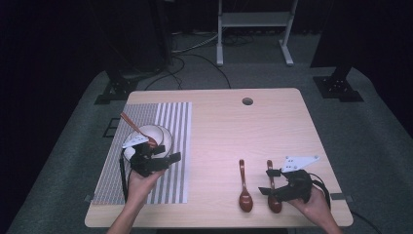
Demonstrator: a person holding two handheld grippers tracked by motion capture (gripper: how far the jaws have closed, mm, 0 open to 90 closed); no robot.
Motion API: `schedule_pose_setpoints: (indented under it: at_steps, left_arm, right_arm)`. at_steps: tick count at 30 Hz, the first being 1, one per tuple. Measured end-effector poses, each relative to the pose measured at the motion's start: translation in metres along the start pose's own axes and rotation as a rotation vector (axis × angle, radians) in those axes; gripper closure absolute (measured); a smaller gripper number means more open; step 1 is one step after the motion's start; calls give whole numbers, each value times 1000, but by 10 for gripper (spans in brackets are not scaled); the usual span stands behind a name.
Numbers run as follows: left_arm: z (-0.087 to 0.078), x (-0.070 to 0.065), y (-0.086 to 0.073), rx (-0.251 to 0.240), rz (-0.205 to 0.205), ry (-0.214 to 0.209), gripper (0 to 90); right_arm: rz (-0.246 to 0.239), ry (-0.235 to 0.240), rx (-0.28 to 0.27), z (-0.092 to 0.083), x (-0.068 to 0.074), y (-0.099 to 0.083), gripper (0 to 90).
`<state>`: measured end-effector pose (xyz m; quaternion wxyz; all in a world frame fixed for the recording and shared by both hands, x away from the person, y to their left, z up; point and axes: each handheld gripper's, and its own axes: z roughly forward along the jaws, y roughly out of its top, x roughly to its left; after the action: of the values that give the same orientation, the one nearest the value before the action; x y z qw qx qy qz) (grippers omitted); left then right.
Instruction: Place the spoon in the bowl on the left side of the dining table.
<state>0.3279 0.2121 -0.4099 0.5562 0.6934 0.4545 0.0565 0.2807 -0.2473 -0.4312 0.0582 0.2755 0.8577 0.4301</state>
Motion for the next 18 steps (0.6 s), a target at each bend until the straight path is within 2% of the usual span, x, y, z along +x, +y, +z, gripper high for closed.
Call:
schedule_pose_setpoints:
  at_steps: [7, 18]
  left_arm:
    - [-5, -5, -7, -3, 21, 3, 73]
    - [5, -21, -19, 55, 104, -8, 73]
  right_arm:
    - [2, -3, -7, -1, 0, -2, 271]
    - [5, -7, -17, -1, 4, -7, 271]
